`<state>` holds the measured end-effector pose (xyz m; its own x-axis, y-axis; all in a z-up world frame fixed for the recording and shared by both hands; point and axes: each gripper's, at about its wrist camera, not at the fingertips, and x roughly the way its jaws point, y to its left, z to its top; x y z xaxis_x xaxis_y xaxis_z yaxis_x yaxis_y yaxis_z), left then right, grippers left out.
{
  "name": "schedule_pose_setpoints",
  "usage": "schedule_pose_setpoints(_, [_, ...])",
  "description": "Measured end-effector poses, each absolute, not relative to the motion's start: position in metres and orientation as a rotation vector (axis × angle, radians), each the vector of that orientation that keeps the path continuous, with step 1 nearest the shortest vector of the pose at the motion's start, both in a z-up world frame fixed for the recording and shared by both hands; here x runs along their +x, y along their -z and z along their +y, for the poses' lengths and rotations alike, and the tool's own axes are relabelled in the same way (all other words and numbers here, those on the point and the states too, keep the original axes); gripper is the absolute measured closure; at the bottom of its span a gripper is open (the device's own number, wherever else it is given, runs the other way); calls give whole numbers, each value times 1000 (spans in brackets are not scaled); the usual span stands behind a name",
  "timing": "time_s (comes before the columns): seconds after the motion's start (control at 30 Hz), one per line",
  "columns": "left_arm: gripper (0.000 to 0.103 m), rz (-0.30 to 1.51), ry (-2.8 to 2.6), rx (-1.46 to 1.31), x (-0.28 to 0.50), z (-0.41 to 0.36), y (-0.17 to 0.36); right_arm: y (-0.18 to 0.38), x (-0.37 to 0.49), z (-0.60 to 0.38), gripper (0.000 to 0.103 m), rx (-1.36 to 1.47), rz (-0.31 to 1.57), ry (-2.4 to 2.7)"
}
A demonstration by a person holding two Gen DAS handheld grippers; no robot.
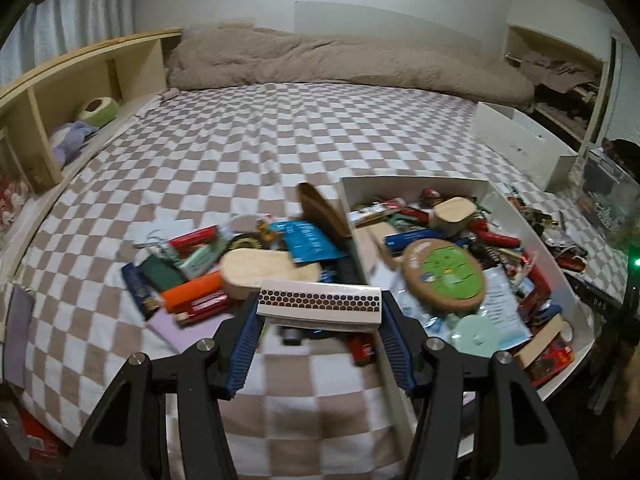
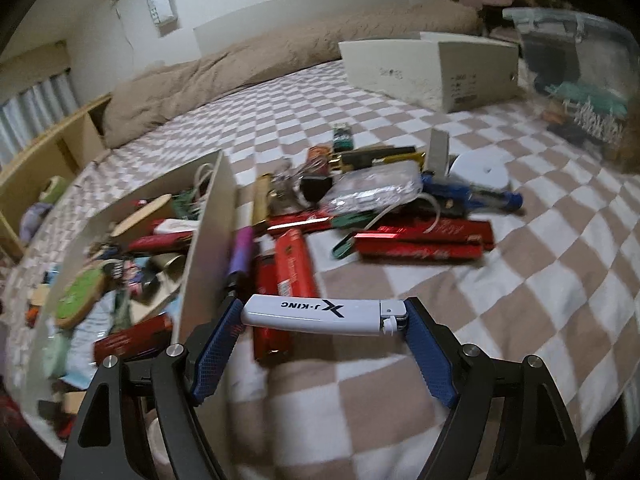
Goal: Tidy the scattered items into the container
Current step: 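Carry the matchbox with the left tool over the tray while the right carries the J-KING lighter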
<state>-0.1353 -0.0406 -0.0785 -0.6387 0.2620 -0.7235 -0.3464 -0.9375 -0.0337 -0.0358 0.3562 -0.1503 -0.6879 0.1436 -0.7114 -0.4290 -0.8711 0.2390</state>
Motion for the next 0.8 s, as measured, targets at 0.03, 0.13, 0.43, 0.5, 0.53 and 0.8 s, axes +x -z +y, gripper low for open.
schedule_pose_setpoints(0.03, [46, 151, -2560, -1109, -136, -35, 79, 150, -35, 356, 21, -1036, 574, -2565])
schedule_pose_setpoints(0.13, [46, 129, -2533, -1110, -140, -21, 81, 149, -31, 354, 21, -1058, 606, -2571])
schedule_pose_setpoints(0.43, [46, 15, -2487, -1141, -161, 14, 85, 129, -17, 343, 21, -1039, 625, -2632])
schedule_pose_setpoints(0.5, [46, -19, -2479, -1157, -168, 21, 87, 123, -16, 338, 21, -1033, 628, -2660])
schedule_pose_setpoints(0.53, [46, -35, -2476, -1164, -172, 25, 87, 119, -17, 336, 21, -1032, 628, -2674])
schedule_pose_setpoints(0.8, [46, -105, -2462, -1192, -200, 58, 88, 91, -29, 310, 21, -1025, 547, -2787])
